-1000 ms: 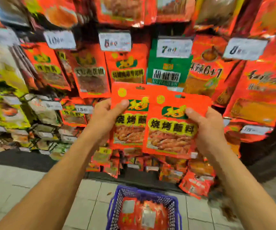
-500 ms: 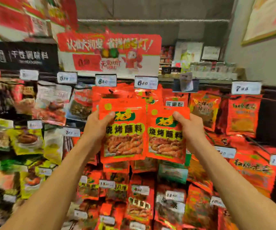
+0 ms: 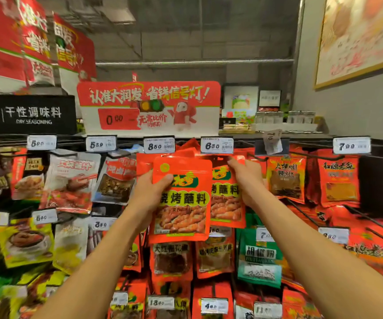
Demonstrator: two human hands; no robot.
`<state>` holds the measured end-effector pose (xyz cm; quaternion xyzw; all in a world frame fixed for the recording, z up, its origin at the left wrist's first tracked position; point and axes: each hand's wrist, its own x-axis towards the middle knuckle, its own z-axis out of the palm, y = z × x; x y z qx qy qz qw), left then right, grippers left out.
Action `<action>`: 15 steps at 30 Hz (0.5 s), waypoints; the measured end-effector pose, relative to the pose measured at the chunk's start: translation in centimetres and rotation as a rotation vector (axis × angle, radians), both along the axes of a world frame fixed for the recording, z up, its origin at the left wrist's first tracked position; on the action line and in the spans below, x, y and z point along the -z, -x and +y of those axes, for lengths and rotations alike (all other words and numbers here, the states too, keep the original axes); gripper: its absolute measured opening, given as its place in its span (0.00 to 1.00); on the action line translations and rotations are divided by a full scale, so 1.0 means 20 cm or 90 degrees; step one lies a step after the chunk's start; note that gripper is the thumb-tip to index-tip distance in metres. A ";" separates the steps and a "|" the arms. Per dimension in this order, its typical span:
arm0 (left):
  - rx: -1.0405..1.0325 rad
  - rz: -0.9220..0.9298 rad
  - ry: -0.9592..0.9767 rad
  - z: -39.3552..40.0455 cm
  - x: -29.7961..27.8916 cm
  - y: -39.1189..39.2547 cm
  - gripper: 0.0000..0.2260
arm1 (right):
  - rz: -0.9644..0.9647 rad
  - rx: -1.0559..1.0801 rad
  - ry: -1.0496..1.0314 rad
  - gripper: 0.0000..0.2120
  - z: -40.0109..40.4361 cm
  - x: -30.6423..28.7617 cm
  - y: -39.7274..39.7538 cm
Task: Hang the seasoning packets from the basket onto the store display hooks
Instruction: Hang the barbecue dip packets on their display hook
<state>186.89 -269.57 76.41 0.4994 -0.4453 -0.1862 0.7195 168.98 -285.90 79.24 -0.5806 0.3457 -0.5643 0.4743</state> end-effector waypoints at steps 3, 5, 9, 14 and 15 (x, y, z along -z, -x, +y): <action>0.015 -0.008 -0.002 -0.03 0.00 -0.01 0.03 | 0.005 0.013 0.002 0.08 -0.02 -0.01 -0.04; 0.021 -0.013 -0.002 -0.05 0.01 -0.02 0.04 | 0.010 0.013 0.001 0.07 -0.03 -0.02 -0.06; 0.043 -0.017 0.002 -0.07 0.02 -0.04 0.04 | -0.013 0.016 -0.039 0.06 -0.05 0.00 -0.08; 0.056 -0.014 -0.010 -0.09 0.05 -0.07 0.04 | -0.004 0.079 -0.044 0.12 -0.13 0.05 -0.12; 0.056 -0.012 -0.012 -0.09 0.06 -0.07 0.04 | 0.014 0.098 -0.020 0.13 -0.15 0.05 -0.14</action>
